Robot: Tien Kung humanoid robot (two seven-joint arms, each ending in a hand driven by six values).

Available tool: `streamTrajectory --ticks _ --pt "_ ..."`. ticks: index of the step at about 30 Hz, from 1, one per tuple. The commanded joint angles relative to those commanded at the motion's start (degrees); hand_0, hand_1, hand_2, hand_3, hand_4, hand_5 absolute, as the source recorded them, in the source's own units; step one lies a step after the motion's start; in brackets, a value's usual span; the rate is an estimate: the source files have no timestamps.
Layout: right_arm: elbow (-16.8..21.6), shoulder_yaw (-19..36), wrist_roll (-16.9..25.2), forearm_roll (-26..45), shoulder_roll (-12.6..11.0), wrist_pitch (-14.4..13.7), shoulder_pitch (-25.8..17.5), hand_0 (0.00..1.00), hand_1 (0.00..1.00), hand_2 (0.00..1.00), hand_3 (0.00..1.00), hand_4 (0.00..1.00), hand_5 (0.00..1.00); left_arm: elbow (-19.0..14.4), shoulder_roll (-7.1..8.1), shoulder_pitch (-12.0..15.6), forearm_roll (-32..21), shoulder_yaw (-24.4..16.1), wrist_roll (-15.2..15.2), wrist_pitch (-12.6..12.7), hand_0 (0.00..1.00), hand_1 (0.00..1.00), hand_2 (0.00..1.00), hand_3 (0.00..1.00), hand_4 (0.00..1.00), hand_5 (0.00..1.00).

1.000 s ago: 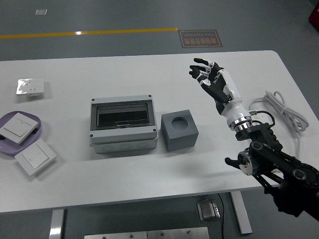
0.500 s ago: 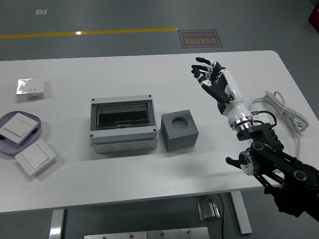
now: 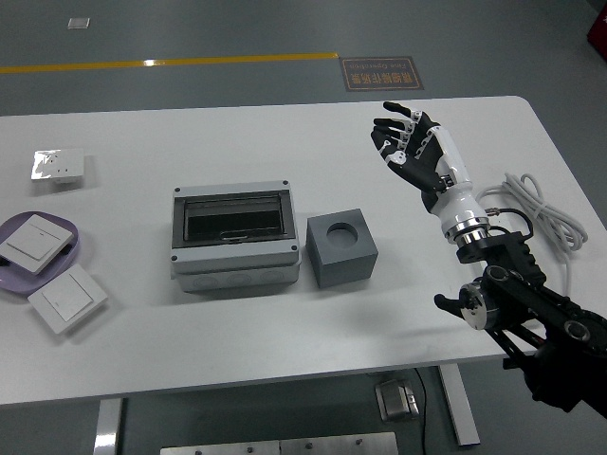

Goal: Pick up the cylinder from the cube,place it in the box,flap close box

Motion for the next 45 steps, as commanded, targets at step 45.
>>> streamTrajectory --ticks 45 --pt "-2.3 0.2 0.9 1.7 0.2 -0.8 -1.2 0.743 0.675 0.583 0.593 0.653 0.199 -0.1 0.06 -0.2 -0.5 0.6 0.0 -0.1 0.62 0.654 0.647 0.684 0.749 0.231"
